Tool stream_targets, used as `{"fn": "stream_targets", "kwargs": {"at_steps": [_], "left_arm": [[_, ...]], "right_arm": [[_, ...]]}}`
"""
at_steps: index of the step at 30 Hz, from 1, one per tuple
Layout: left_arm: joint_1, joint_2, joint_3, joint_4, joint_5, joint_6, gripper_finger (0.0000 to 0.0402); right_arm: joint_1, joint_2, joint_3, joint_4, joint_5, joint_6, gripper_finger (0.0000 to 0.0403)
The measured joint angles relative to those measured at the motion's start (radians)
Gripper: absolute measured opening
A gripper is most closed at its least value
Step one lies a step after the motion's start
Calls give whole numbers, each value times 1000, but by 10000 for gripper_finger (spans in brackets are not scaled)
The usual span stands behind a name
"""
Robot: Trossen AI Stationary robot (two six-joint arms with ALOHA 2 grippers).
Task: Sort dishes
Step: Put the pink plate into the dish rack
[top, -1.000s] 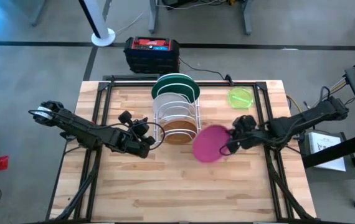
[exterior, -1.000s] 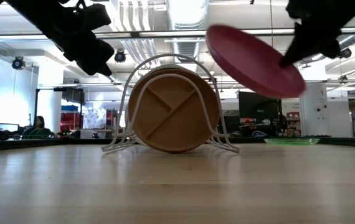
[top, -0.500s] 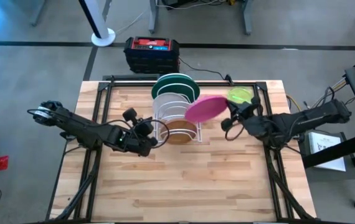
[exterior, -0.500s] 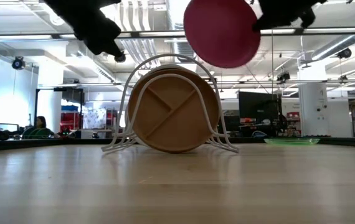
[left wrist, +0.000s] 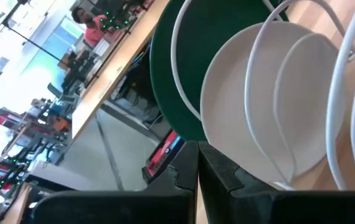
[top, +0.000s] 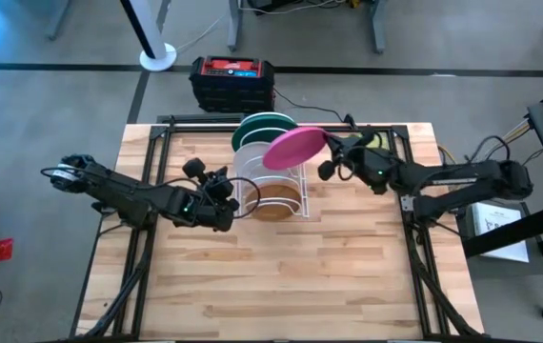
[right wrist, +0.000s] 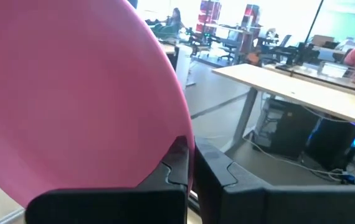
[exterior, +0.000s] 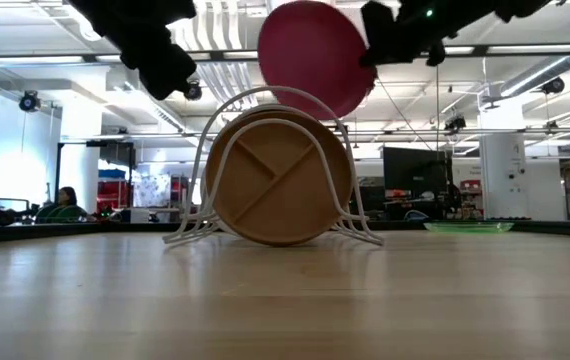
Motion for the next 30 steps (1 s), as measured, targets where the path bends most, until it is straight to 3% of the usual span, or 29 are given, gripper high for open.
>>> {"fn": "stream_targets", "kwargs": {"at_steps": [19, 30], "left_arm": [[6, 0, -1, -7, 0, 0, 0], [7, 1, -1, -7, 0, 0, 0]], "right_arm": [[-5, 319, 48, 63, 0, 148, 0], [-1, 433, 66, 63, 5, 197, 0]]}}
